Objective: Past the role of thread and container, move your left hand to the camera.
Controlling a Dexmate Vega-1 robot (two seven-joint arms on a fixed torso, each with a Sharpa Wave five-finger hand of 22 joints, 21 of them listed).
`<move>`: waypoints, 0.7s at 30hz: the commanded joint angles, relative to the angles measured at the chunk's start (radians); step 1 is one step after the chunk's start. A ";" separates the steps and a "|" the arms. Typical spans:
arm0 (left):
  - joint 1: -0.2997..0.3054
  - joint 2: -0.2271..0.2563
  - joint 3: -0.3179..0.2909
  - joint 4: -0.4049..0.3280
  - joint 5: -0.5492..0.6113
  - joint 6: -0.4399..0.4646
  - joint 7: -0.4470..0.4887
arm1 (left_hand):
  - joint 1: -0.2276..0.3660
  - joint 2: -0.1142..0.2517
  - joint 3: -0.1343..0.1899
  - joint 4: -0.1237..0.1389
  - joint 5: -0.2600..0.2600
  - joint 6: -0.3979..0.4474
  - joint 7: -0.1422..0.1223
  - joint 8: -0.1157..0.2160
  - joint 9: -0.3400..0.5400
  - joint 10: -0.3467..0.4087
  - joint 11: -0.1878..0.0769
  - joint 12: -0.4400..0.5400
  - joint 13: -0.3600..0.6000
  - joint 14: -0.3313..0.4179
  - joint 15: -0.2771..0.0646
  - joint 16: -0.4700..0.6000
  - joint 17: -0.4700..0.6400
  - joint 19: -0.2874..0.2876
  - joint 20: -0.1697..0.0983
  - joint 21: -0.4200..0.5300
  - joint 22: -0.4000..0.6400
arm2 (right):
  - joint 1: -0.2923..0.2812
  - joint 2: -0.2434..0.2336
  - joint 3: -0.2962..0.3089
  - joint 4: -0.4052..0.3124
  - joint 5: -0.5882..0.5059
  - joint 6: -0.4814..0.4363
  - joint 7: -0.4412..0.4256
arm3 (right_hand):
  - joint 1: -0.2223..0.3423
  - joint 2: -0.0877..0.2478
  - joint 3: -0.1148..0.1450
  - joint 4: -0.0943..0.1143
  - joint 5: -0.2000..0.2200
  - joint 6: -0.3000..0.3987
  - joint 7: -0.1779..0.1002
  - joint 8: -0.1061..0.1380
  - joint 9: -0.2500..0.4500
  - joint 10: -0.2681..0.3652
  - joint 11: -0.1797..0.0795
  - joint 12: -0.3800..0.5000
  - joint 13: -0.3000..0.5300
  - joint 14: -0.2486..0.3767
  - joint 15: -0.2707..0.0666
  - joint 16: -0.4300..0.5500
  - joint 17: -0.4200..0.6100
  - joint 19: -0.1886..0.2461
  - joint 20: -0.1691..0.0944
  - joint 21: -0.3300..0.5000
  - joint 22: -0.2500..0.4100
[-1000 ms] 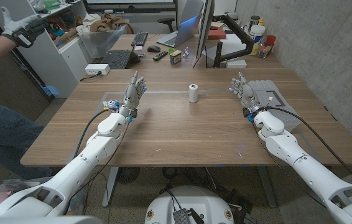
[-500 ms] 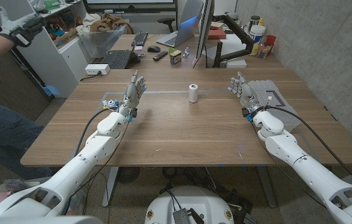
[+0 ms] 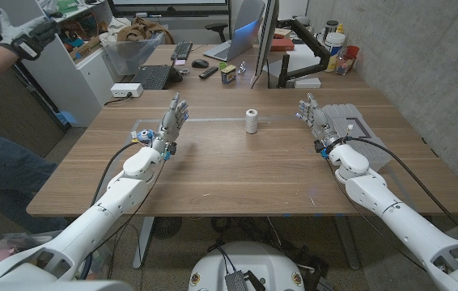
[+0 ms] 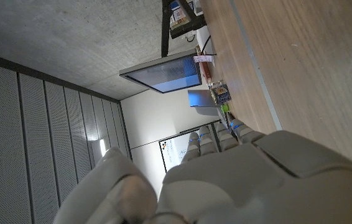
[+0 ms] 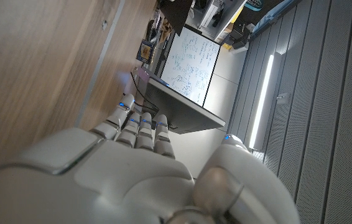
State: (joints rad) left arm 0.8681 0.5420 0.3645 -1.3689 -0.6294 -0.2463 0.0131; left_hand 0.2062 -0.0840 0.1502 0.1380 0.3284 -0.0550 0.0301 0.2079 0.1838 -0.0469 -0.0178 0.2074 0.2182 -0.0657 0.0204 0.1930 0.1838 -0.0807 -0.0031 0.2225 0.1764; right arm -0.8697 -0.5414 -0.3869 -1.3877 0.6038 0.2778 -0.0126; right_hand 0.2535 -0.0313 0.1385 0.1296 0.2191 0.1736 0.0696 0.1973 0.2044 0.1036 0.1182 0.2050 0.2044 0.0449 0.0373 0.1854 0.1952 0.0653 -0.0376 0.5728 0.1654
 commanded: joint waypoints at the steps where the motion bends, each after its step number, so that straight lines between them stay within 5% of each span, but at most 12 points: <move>1: 0.052 0.069 -0.020 -0.070 0.016 0.012 0.020 | 0.004 0.014 0.004 -0.003 0.009 0.006 0.003 0.010 0.005 0.006 0.002 0.004 -0.001 0.006 0.000 0.004 0.003 -0.003 0.008 -0.003 0.004 | -0.003 -0.006 0.004 -0.006 -0.029 0.014 -0.015 | 0.004 0.008 0.000 -0.008 0.007 0.011 0.001 0.007 -0.001 0.009 0.000 0.008 0.001 0.009 -0.001 0.010 0.000 0.008 -0.018 -0.009 0.006; 21: 0.059 0.097 -0.031 -0.088 0.027 0.014 0.015 | 0.016 0.027 0.007 -0.010 0.014 0.016 -0.003 0.010 0.005 0.015 -0.001 0.006 -0.007 0.013 -0.005 0.004 0.002 -0.007 0.017 -0.008 0.004 | -0.021 -0.009 0.003 -0.035 -0.056 0.005 -0.060 | 0.002 0.010 -0.004 -0.012 0.006 0.027 -0.006 0.009 -0.006 0.025 -0.004 0.013 -0.006 0.008 0.000 0.010 -0.002 0.002 -0.016 -0.027 0.006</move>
State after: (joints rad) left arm 0.9243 0.6207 0.3383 -1.4488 -0.6102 -0.2350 0.0333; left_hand 0.2193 -0.0708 0.1545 0.1337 0.3338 -0.0420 0.0280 0.2157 0.1837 -0.0362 -0.0179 0.2073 0.2089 -0.0578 0.0125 0.1930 0.1837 -0.0847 0.0040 0.2175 0.1794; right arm -0.8815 -0.5504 -0.3851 -1.4139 0.5588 0.2852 -0.0516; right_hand 0.2534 -0.0313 0.1343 0.1254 0.2191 0.1913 0.0662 0.1973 0.1951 0.1200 0.1126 0.2128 0.1958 0.0449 0.0373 0.1854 0.1906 0.0653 -0.0376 0.5469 0.1701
